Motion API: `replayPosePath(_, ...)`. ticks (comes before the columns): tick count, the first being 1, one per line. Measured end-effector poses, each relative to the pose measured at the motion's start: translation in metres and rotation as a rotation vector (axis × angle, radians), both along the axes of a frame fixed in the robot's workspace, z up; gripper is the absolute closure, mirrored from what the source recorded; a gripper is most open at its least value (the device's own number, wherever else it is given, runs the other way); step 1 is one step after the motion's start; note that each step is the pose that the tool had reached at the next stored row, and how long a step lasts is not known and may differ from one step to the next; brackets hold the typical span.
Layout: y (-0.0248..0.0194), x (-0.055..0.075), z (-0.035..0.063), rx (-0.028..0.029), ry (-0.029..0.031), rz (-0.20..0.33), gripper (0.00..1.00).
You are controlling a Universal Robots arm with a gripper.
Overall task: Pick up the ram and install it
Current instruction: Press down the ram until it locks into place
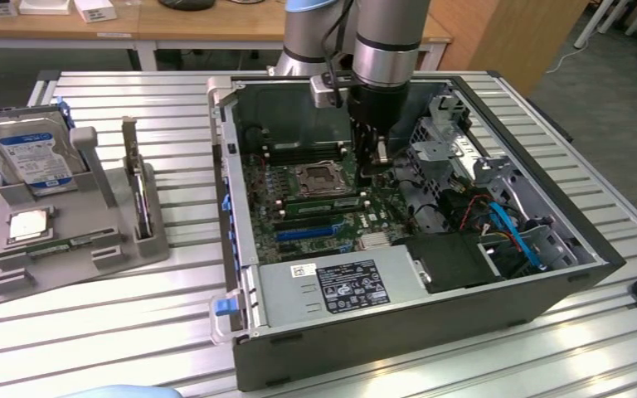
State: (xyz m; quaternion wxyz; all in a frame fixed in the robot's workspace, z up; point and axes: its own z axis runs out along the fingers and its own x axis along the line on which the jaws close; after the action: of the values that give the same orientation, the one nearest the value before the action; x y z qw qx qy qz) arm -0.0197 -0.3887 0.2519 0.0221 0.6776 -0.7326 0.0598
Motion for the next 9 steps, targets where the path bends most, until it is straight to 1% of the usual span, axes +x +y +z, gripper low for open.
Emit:
replayPosePath(2, 0.0, 0.0, -0.0006, -0.0007, 0.0001, 0.0, 0.9)
replayPosePath(9, 0.0, 0.0, -0.0008, -0.0006, 0.0, 0.0, 0.9)
